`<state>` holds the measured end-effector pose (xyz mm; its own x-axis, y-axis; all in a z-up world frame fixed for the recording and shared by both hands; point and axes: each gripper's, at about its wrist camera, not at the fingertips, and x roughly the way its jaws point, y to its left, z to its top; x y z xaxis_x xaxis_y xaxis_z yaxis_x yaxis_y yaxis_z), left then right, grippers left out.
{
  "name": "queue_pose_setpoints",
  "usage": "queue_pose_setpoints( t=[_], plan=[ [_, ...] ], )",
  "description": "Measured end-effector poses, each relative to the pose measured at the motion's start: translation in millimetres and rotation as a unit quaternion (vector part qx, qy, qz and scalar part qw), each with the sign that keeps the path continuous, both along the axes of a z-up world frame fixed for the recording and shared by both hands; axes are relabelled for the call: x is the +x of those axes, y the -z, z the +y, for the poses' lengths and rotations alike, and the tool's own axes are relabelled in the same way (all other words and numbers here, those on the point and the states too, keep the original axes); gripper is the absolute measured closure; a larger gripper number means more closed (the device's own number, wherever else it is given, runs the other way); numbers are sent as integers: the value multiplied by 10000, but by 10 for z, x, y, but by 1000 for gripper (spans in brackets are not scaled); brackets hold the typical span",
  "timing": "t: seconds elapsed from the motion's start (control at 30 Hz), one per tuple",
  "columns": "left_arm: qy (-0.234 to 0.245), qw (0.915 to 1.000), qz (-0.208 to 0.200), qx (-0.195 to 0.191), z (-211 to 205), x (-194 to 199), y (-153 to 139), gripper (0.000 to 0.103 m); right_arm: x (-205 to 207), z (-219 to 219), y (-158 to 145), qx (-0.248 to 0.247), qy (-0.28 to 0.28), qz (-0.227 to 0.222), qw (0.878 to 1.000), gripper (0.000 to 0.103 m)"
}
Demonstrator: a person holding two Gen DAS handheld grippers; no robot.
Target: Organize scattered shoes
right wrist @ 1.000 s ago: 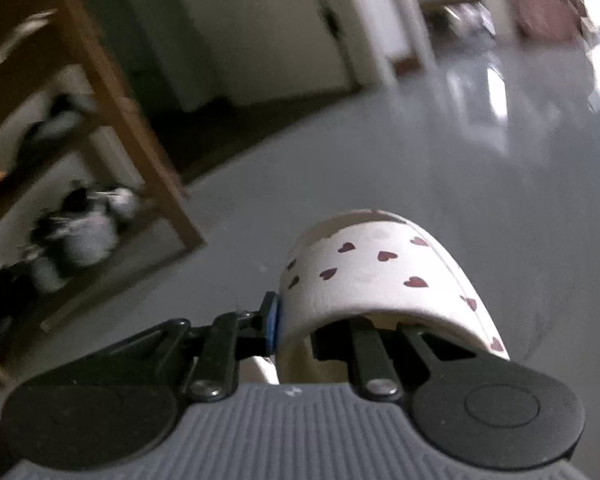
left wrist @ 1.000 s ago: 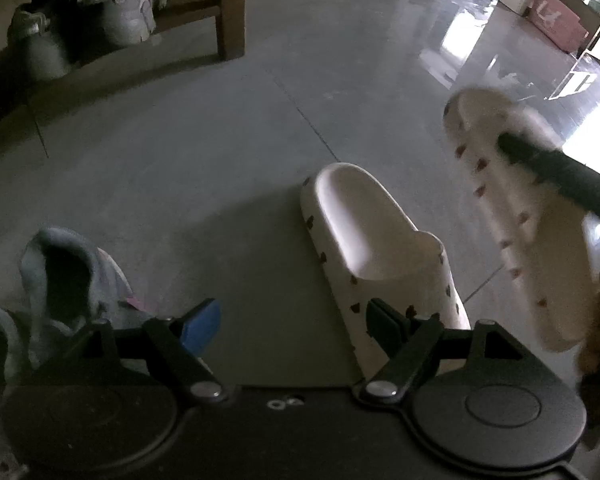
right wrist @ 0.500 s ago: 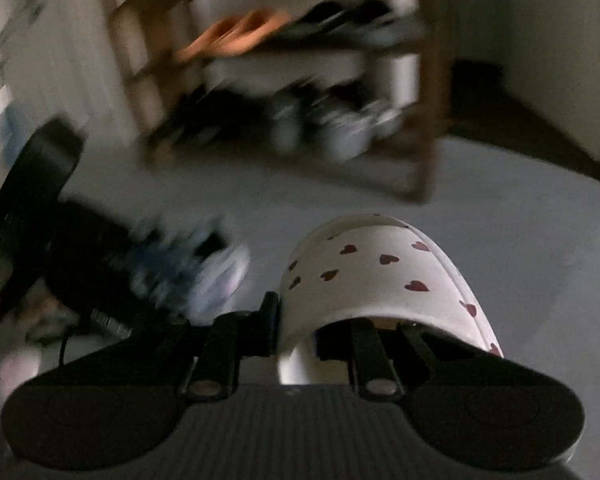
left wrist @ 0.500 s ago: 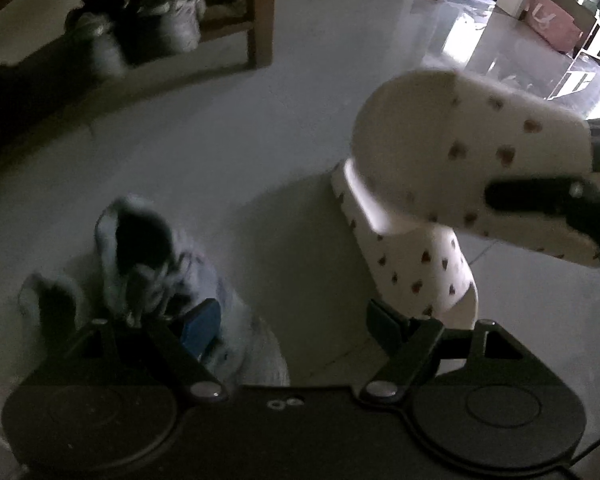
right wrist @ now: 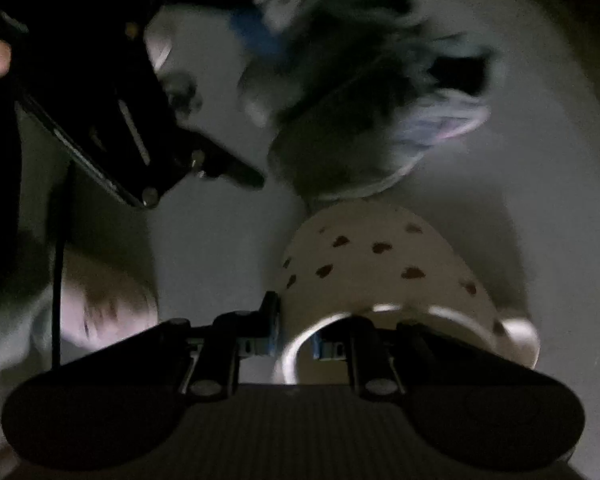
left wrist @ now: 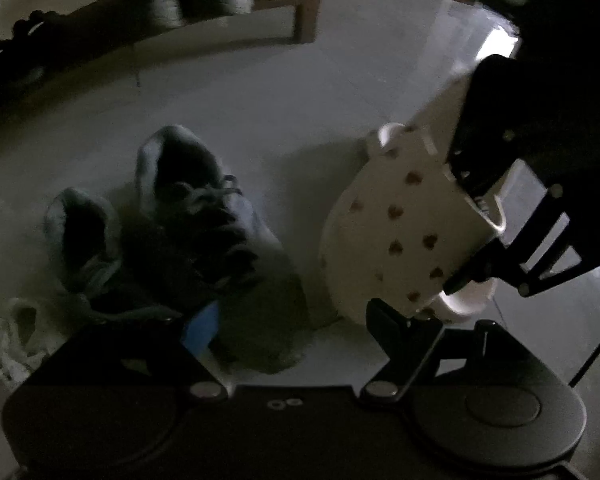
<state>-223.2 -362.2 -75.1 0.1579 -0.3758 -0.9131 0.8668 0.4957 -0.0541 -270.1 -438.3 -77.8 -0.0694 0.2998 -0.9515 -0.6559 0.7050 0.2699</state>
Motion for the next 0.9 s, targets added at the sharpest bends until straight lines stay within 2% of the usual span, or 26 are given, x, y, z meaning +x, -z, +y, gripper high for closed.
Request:
queue_pose_setpoints(
  t=[0.07,0.13,0.27,0.33,0.4,0.43,0.5,0.53,0.57,0.6,0.63,0.67,0.7,0.73,0.8,0.83,0.9],
  plan=[
    [-62,10000,55,36,-1,37,29,23,225,126,120,-250,-724,352,9964,84],
    [-81,9999,113,76,-5,64,57,23,362,174,210,-515,-1204,616,9895,84],
    [-100,9998,189,19,-18,131,71,23,502,170,370,-731,-1374,996,9828,77],
    [-105,9997,221,-22,-10,158,69,23,505,134,456,-941,-1285,946,9827,61],
    [-101,9997,211,-57,-4,184,66,23,512,62,512,-1340,-931,586,9849,37],
    [-79,9998,200,-60,-3,190,71,23,514,33,521,-1514,-762,396,9847,35],
    [-27,9998,183,-62,-3,200,81,23,492,-83,377,-1605,-64,44,9870,32],
    [0,9998,175,-63,-3,204,85,23,453,-129,261,-1501,247,-165,9882,31],
    [30,9998,170,-65,-3,208,86,23,436,-143,223,-1466,350,-222,9883,26],
    [54,9998,172,-70,-6,213,85,23,373,-189,112,-1400,755,-438,9863,18],
    [71,9998,183,-80,-14,222,83,23,308,-236,-2,-1330,1168,-660,9820,16],
    [88,9997,194,-89,-21,230,80,23,197,-270,-121,-1397,1718,-1048,9695,16],
    [105,9997,199,-100,-28,236,76,23,24,-263,-232,-1533,2349,-1564,9470,14],
    [123,9997,197,-111,-33,241,72,23,-44,-245,-265,-1598,2582,-1764,9363,13],
    [173,9996,198,-136,-40,238,65,23,-347,13,-227,-2213,3290,-2512,8830,11],
    [226,9995,185,-129,-40,230,72,23,-453,187,-147,-2657,3349,-2758,8609,11],
    [402,9991,124,-98,-28,202,97,23,-610,533,71,-3097,3083,-3079,8451,11]
  ],
)
